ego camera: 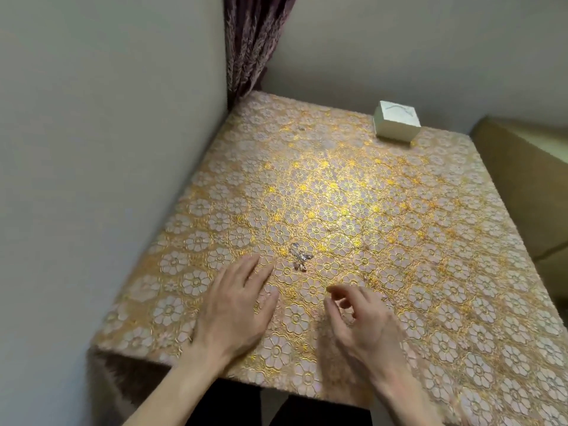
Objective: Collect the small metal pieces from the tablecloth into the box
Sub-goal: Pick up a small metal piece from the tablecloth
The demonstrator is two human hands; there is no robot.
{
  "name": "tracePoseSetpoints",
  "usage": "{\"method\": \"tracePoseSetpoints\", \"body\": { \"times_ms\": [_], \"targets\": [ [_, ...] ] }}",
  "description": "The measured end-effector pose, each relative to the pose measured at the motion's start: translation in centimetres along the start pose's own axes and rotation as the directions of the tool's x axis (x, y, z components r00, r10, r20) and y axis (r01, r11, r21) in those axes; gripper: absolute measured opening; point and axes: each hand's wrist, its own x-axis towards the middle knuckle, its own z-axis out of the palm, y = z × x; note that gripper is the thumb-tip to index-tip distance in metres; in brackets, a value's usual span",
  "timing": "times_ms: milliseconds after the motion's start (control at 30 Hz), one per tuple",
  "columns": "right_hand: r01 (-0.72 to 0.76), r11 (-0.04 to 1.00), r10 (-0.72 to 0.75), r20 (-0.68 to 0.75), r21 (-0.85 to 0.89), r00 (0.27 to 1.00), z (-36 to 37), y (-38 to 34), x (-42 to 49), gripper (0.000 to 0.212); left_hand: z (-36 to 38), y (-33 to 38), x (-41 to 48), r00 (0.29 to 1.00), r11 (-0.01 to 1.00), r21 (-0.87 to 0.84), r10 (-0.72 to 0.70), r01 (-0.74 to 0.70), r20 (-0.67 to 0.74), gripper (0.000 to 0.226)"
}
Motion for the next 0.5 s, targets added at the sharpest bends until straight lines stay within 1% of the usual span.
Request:
{"method": "tracePoseSetpoints", "body": {
  "times_ms": [100,267,333,500],
  "targets": [
    [-0.024,1.0,0.024,0.024,0.005,0.999,1.5,-0.9,2.7,0.02,0.2,0.0,0.0,1.0,1.0,-0.01,-0.017,0.017,-0.011,0.057],
    [-0.034,0.998,0.038,0.068,-0.053,0.997,3.3,-1.8,5.1,0.027,0.3,-0.3,0.0,1.0,0.999,-0.038,-0.019,0.018,-0.018,0.055],
    [-0.048,0.996,0.052,0.051,-0.076,0.997,3.6,-1.9,5.3,0.025,0.3,-0.4,-0.1,1.0,0.998,-0.053,-0.021,0.021,0.001,0.055],
    [-0.018,0.99,0.02,0.011,-0.137,1.0,4.1,-2.0,5.5,0.016,0.6,-0.7,-0.1,1.0,0.997,-0.071,-0.02,0.021,0.006,0.055]
  ]
}}
